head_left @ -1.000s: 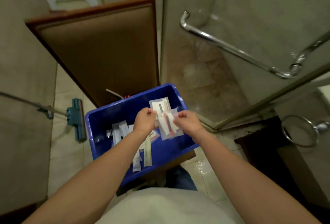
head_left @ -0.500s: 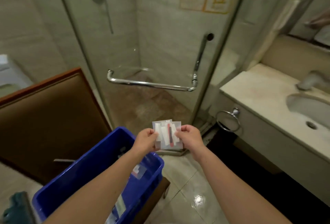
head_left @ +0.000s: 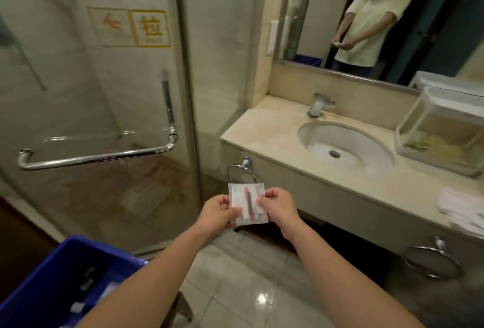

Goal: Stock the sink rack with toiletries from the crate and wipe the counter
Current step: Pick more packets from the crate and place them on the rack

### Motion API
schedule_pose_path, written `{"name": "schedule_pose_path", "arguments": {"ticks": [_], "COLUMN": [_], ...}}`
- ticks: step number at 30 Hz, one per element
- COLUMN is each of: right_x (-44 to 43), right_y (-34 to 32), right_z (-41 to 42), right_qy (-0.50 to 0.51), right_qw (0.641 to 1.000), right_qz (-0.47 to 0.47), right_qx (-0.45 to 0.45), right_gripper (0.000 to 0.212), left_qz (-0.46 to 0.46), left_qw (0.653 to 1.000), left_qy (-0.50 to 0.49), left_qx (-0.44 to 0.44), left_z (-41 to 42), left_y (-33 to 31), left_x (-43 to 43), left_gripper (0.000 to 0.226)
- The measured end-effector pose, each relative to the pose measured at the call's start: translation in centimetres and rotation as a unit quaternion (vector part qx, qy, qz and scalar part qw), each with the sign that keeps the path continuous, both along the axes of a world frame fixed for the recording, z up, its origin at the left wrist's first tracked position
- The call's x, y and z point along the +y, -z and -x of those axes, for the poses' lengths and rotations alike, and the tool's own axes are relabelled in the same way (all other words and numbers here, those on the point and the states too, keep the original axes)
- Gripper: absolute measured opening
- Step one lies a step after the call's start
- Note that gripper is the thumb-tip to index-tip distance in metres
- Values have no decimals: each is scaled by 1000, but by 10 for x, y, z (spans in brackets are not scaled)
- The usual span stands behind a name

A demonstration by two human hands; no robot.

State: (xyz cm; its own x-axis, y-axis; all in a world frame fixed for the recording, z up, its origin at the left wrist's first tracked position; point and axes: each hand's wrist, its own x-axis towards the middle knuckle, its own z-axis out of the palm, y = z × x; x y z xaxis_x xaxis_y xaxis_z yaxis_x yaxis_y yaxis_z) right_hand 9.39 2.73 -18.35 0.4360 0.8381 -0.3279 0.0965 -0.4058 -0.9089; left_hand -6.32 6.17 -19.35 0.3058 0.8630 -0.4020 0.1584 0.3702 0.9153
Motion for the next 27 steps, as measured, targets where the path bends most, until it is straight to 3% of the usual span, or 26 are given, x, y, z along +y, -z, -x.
{"name": "schedule_pose_path", "arguments": {"ticks": [11,27], "right_x": [-79,-121], "right_y": [-10,-8], "right_z": [-168,-321], "right_qy": [42,219], "right_qw": [999,975], "right_qz": [-1,-5], "right_qx": [-24,-29], "right_gripper": [23,36], "left_qz": [-3,-40], "left_qw": [998,980], "left_qy": [63,194], "left_qx": [-7,34], "left_z": [-178,-365], "left_y": [-3,-8], "left_x": [-44,-52], "left_gripper": [13,16]}}
